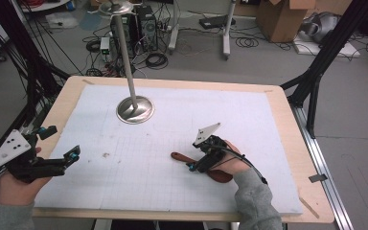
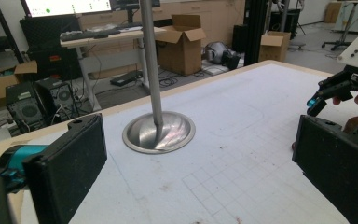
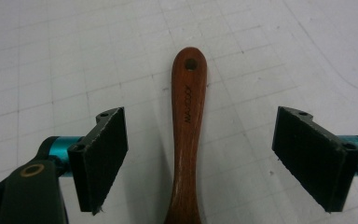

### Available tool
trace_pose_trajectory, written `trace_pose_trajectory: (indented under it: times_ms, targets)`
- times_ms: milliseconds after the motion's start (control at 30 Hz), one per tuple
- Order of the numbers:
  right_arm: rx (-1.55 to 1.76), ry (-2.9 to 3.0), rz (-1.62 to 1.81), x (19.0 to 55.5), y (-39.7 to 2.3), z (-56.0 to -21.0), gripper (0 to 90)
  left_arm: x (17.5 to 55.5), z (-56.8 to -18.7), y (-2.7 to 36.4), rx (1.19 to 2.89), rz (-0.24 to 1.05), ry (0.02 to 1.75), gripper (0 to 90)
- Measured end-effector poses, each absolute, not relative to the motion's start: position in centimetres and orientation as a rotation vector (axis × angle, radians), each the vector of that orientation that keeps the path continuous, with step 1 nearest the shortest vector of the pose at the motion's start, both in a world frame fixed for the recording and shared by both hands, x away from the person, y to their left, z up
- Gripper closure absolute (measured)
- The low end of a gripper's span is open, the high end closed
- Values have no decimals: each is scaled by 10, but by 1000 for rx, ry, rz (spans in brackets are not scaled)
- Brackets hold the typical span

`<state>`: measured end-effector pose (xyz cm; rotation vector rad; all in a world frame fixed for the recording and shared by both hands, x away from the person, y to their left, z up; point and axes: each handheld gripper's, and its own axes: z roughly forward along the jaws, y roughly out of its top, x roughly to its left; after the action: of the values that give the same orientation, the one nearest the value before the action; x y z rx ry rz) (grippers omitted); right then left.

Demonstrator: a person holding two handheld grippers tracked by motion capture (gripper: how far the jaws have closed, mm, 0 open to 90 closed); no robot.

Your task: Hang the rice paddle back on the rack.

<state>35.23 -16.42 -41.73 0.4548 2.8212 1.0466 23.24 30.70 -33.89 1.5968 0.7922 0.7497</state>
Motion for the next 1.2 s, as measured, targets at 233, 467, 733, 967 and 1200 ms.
trace_pose_trajectory:
  times_ms: [233, 467, 733, 967, 1200]
  targets:
    - [457, 2863, 974, 351, -162, -423, 208, 233, -339, 306, 1600, 749, 790, 33]
    - [455, 2890, 918, 353, -163, -427, 269, 234, -340, 305, 1605, 746, 789, 33]
    - [432, 2895, 888, 351, -164, -426, 369, 233, -339, 307, 1600, 749, 793, 33]
    - [407, 2909, 851, 348, -164, -424, 465, 233, -340, 306, 1602, 750, 793, 32]
    - [373, 2921, 816, 345, -163, -422, 546, 233, -340, 306, 1604, 749, 793, 33]
